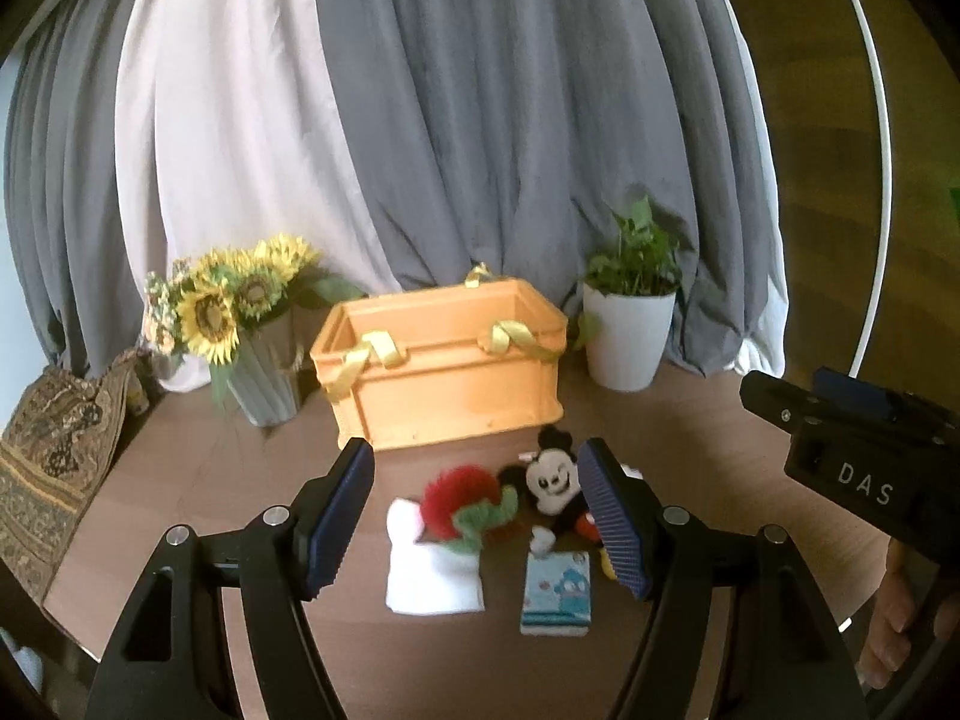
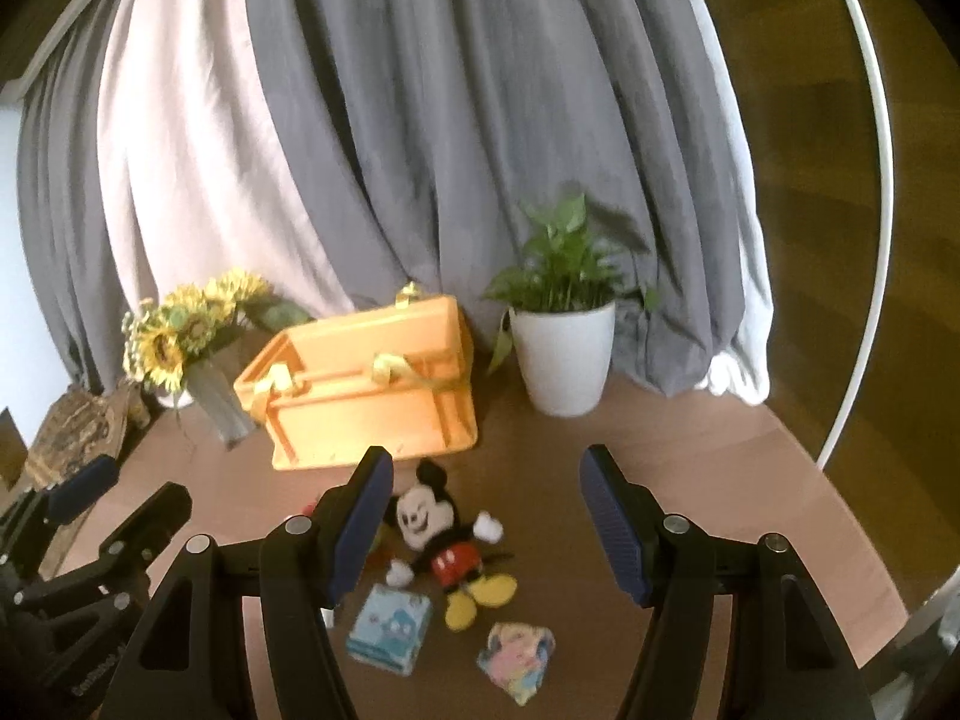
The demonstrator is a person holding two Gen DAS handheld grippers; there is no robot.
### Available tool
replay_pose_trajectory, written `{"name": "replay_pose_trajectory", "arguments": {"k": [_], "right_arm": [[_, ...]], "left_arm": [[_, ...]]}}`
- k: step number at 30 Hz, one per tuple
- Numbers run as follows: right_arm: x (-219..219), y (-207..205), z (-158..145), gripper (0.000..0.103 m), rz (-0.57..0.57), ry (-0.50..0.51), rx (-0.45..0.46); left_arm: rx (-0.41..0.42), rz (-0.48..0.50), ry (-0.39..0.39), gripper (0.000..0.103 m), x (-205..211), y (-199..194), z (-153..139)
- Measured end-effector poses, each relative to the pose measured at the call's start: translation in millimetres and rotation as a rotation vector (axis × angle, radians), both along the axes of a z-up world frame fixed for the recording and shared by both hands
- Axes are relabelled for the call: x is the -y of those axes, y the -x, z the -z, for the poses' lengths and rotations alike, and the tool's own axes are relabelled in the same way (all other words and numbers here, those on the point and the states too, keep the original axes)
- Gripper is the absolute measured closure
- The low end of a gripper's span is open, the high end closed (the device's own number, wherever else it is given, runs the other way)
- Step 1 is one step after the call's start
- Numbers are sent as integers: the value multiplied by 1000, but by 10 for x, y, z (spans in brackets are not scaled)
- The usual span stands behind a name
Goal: Organize soft objects
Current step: 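Move the left gripper to the blue tissue pack while the right gripper grasps the pastel cloth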
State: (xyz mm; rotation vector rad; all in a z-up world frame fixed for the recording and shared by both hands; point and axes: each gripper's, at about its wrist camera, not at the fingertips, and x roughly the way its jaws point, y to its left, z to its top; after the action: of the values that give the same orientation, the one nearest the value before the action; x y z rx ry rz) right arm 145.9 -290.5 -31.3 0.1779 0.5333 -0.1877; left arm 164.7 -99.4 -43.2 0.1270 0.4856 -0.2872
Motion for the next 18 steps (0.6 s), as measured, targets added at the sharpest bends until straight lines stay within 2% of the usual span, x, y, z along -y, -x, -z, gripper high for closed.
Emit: {"name": "replay_pose_trajectory", "arguments": {"k": [18], "right_arm": [[164, 41, 696, 37, -69, -84, -174]], "left_arm": [[-130, 16, -58, 33, 249, 82, 651]]}}
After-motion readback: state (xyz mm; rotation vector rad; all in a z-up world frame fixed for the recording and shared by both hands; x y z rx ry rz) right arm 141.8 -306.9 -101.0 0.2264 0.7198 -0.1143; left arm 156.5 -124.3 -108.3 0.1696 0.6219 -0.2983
